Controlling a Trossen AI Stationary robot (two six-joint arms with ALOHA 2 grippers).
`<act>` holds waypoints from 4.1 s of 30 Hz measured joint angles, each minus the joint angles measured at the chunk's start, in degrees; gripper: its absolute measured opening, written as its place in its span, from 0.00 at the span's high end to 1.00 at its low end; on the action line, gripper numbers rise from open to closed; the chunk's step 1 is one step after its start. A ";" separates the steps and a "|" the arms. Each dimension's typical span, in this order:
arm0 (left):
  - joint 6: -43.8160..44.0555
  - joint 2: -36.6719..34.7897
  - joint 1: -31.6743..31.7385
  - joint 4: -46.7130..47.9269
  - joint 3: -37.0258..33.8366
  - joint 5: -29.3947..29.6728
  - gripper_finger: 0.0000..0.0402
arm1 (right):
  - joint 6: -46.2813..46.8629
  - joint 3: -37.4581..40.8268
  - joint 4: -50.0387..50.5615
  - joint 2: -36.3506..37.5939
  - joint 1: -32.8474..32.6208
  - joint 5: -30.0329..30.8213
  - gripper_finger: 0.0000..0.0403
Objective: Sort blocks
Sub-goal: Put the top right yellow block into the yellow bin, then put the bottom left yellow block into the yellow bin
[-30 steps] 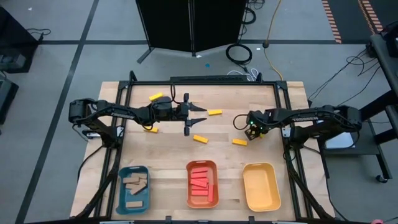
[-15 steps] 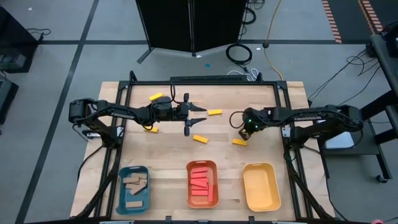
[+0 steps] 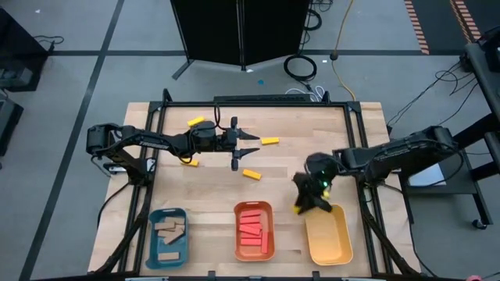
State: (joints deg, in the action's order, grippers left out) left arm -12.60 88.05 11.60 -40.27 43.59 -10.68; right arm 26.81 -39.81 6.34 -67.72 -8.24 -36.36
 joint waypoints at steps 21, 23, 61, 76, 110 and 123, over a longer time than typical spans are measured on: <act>-1.49 0.00 -0.09 0.02 0.00 0.00 0.58 | -20.56 0.00 18.64 -0.02 -19.73 2.63 0.73; -1.53 0.00 -0.11 0.02 0.00 0.00 0.58 | -23.84 0.00 20.74 -0.02 -20.73 4.22 0.73; -3.43 0.00 0.07 -0.04 -0.01 0.05 0.58 | -59.43 -0.46 23.76 -14.23 -26.74 26.16 0.73; -4.33 0.02 0.07 -0.39 -0.02 0.42 0.58 | -41.25 -9.46 29.87 -14.10 -26.72 25.53 0.73; -4.28 0.01 0.07 -0.39 -0.02 0.46 0.58 | -20.55 -10.54 34.68 -13.28 -25.95 22.68 0.52; -4.26 0.02 0.07 -0.42 -0.02 0.46 0.58 | -20.34 -27.70 49.37 -13.27 -16.55 47.93 0.52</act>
State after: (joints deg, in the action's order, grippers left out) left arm -16.86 88.07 11.66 -40.69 43.57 -10.22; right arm 6.47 -67.51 55.71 -80.99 -24.79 11.57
